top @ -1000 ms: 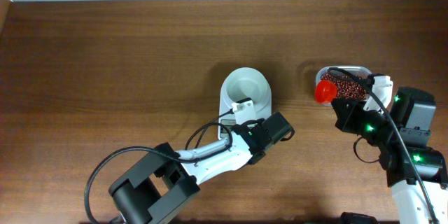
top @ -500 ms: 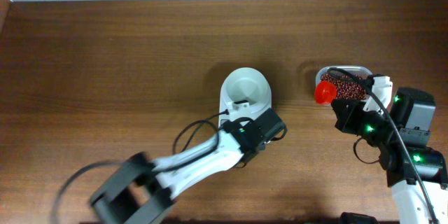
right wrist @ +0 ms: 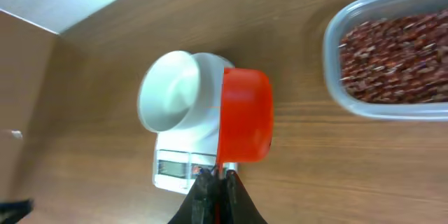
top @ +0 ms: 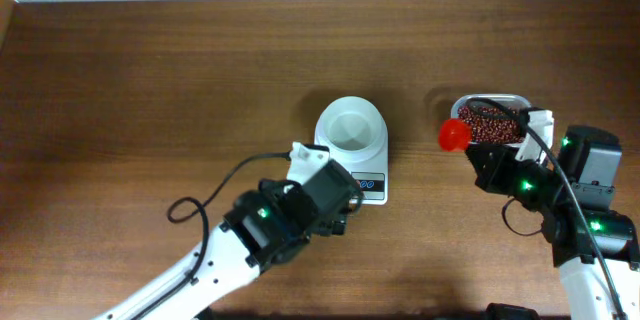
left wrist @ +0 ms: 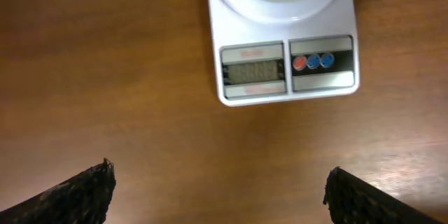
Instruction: Scoop and weigh 50g on scale
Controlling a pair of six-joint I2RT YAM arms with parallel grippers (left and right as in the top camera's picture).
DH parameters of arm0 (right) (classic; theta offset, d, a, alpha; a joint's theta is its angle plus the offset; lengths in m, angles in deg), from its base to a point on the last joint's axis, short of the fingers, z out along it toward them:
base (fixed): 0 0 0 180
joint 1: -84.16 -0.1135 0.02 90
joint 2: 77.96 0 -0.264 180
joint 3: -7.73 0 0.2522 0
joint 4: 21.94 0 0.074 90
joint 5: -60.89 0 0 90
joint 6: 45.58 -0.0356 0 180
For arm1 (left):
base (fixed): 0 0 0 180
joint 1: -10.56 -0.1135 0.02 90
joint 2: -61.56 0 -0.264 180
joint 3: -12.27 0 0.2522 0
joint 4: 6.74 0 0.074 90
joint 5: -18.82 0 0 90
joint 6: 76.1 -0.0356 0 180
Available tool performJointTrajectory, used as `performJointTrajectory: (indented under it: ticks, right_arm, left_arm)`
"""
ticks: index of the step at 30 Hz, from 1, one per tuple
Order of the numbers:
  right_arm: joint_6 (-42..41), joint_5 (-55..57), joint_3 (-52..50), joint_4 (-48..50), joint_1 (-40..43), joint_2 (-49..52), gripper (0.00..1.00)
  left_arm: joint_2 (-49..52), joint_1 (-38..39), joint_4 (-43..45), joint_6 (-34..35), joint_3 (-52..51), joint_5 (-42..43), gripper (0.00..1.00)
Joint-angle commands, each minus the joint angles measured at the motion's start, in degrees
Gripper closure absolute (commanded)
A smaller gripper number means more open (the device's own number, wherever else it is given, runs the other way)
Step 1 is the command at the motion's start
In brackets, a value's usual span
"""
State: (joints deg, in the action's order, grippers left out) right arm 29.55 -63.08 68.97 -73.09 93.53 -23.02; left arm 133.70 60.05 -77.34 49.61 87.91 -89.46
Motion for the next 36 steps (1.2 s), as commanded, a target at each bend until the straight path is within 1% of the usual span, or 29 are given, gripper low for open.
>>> performJointTrajectory:
  ticks: [1,2,4,5,8,11,14,16,18,21,27,30,36]
  right_arm:
    - [-9.9,-4.7,0.9,-0.3,-0.3,-0.1,0.96]
    - [-10.8,-4.7,0.9,-0.9,-0.3,-0.1,0.96]
    - [-11.1,-5.0,0.9,-2.6,-0.3,-0.1,0.96]
    - [-11.1,-5.0,0.9,-4.6,-0.3,-0.1,0.96]
    - [-11.1,-5.1,0.9,-7.9,-0.3,-0.1,0.96]
    - [-11.1,-5.1,0.9,-9.2,-0.3,-0.1,0.96]
    - [-11.1,-5.3,0.9,-9.7,-0.3,-0.1,0.96]
    - [-11.1,-5.3,0.9,-9.8,-0.3,-0.1,0.96]
    - [-11.1,-5.3,0.9,-9.8,-0.3,-0.1,0.96]
    - [-11.1,-5.3,0.9,-9.8,-0.3,-0.1,0.96]
    - [-11.1,-5.3,0.9,-9.8,-0.3,-0.1,0.96]
    - [-11.1,-5.3,0.9,-9.9,-0.3,-0.1,0.96]
    - [-10.9,-5.3,0.8,-10.4,-0.3,-0.1,0.96]
  left_arm:
    - [-3.2,-7.1,0.0,-16.7,4.8,6.8,0.01]
    - [-4.0,-10.3,0.2,-20.1,5.9,8.2,0.01]
    - [-4.8,-13.3,0.4,-25.3,6.9,9.9,0.01]
    - [-5.2,-15.2,0.4,-27.9,7.5,12.8,0.01]
    - [-5.4,-16.8,0.3,-27.9,7.6,13.8,0.01]
    - [-5.4,-16.8,-0.6,-27.8,7.6,13.9,0.01]
    - [-5.4,-16.8,-1.1,-28.6,7.6,15.6,0.01]
    - [-5.4,-16.8,-1.2,-36.5,7.8,20.3,0.01]
    - [-5.4,-17.4,-2.8,-39.3,8.9,22.2,0.01]
    - [-5.4,-20.1,-6.8,-43.9,13.2,22.1,0.01]
    - [-5.4,-20.8,-7.1,-44.5,13.9,22.0,0.01]
    - [-5.4,-20.8,-8.7,-47.5,13.9,22.1,0.01]
    - [-5.4,-20.8,-8.9,-47.4,13.9,21.1,0.01]
